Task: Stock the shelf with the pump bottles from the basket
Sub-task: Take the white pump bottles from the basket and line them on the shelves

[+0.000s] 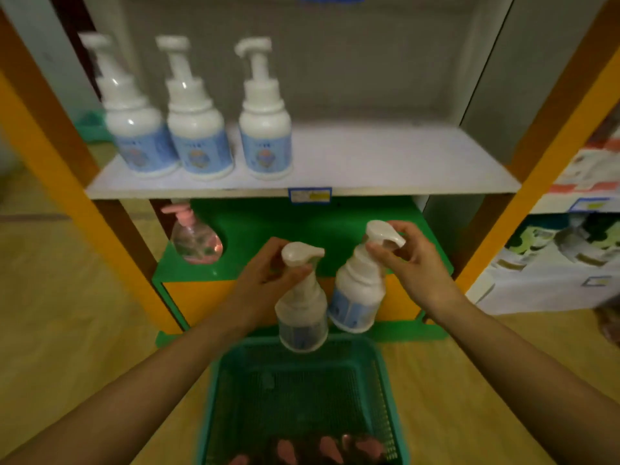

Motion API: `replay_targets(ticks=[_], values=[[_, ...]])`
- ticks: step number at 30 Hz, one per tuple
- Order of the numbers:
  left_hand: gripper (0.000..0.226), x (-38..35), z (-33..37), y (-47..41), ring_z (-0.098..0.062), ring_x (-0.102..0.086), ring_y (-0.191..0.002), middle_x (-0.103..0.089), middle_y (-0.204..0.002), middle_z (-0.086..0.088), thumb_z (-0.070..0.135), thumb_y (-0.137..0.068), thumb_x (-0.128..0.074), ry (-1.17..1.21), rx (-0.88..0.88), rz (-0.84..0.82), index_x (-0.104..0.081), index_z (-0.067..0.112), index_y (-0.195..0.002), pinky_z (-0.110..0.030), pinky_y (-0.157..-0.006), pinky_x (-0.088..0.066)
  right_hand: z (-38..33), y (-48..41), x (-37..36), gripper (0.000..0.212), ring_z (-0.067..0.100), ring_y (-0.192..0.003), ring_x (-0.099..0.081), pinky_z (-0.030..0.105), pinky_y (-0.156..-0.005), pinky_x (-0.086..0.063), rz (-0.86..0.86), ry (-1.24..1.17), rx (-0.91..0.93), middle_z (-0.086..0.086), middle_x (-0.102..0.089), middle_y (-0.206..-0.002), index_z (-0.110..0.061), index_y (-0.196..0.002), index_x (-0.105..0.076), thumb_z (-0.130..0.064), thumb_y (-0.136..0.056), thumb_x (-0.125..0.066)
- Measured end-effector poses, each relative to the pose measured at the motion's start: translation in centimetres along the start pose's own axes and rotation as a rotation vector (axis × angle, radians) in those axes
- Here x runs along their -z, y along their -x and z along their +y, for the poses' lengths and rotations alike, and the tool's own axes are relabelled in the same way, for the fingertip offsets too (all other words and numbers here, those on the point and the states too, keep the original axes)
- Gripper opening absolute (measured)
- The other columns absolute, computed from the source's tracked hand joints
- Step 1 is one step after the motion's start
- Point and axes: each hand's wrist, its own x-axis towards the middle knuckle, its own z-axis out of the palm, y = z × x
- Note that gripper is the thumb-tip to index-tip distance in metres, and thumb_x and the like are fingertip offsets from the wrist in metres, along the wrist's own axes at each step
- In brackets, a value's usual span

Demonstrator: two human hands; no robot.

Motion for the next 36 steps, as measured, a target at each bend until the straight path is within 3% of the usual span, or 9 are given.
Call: replay_targets(ticks=[2, 7, 10, 14, 19, 26, 31, 36], values=[[0.013, 0.8, 2.4, -0.3, 0.0, -0.056, -0.079, -0.06, -0.091, -0.005, 0.016, -0.083, -0.063, -0.028, -0.043, 0.064, -0.054, 0.017, -0.092, -0.014, -0.068, -0.048, -3.1, -0.6, 0.2, 0.027, 0.027, -0.094, -0.062, 0.042, -0.083, -0.05, 0.024, 0.029, 0.055, 0.009, -0.066, -0.102, -0.02, -0.103, -0.055, -0.018, -0.079, -0.067], [0.019, 2.6, 7.7, -1.0, -0.017, -0.061, -0.091, -0.064, -0.1, -0.011, 0.021, -0.083, -0.061, 0.005, -0.071, 0.175, -0.057, 0.013, -0.099, -0.024, -0.076, -0.053, -10.3, -2.4, 0.6, 0.029, 0.019, -0.088, -0.061, 0.032, -0.077, -0.05, 0.06, 0.088, 0.163, 0.0, -0.064, -0.095, -0.019, -0.105, -0.052, -0.024, -0.08, -0.066], [0.019, 3.6, 10.2, -1.8, -0.016, -0.06, -0.086, -0.062, -0.09, -0.004, 0.025, -0.084, -0.06, -0.013, -0.071, 0.184, -0.055, 0.013, -0.098, -0.026, -0.074, -0.051, -14.2, -4.6, 0.6, 0.027, 0.017, -0.084, -0.059, 0.033, -0.077, -0.047, 0.129, 0.13, 0.214, 0.001, -0.062, -0.095, -0.024, -0.101, -0.049, -0.028, -0.08, -0.066], [0.007, 4.7, 12.2, -3.3, -0.008, -0.054, -0.072, -0.054, -0.074, 0.004, 0.02, -0.084, -0.061, -0.027, -0.142, 0.206, -0.054, 0.022, -0.083, -0.015, -0.063, -0.046, -17.4, -7.9, -0.5, 0.032, 0.018, -0.089, -0.059, 0.036, -0.08, -0.049, 0.209, 0.201, 0.261, 0.0, -0.061, -0.097, -0.021, -0.105, -0.049, -0.031, -0.08, -0.066], [0.025, 5.6, 13.2, -5.2, 0.003, -0.043, -0.048, -0.046, -0.05, 0.013, 0.015, -0.083, -0.063, -0.019, -0.191, 0.245, -0.047, 0.025, -0.067, -0.005, -0.05, -0.036, -17.1, -11.3, -2.4, 0.037, 0.027, -0.098, -0.061, 0.042, -0.084, -0.05, 0.313, 0.299, 0.215, 0.006, -0.065, -0.109, -0.019, -0.109, -0.049, -0.035, -0.08, -0.065], [0.011, 6.1, 12.4, -6.0, 0.001, -0.045, -0.058, -0.046, -0.064, 0.007, 0.02, -0.083, -0.063, -0.075, -0.248, 0.268, -0.053, 0.017, -0.079, -0.005, -0.055, -0.038, -14.8, -13.6, -3.5, 0.039, 0.032, -0.106, -0.058, 0.038, -0.085, -0.043, 0.339, 0.371, 0.172, 0.011, -0.063, -0.117, -0.015, -0.115, -0.049, -0.035, -0.083, -0.061], [0.021, 5.9, 11.8, -6.7, -0.008, -0.049, -0.069, -0.051, -0.074, -0.004, 0.021, -0.083, -0.063, -0.064, -0.252, 0.278, -0.057, 0.005, -0.094, -0.011, -0.059, -0.041, -14.1, -15.0, -3.6, 0.043, 0.032, -0.108, -0.057, 0.041, -0.09, -0.044, 0.358, 0.356, 0.145, 0.011, -0.063, -0.118, -0.017, -0.12, -0.048, -0.035, -0.083, -0.061], [0.008, 4.8, 11.9, -6.9, -0.004, -0.049, -0.064, -0.051, -0.069, 0.003, 0.018, -0.083, -0.064, -0.049, -0.232, 0.278, -0.055, 0.016, -0.082, -0.011, -0.059, -0.042, -14.3, -14.3, -3.4, 0.052, 0.032, -0.12, -0.05, 0.04, -0.097, -0.04, 0.24, 0.309, 0.098, 0.013, -0.053, -0.133, -0.016, -0.134, -0.034, -0.035, -0.09, -0.051]])
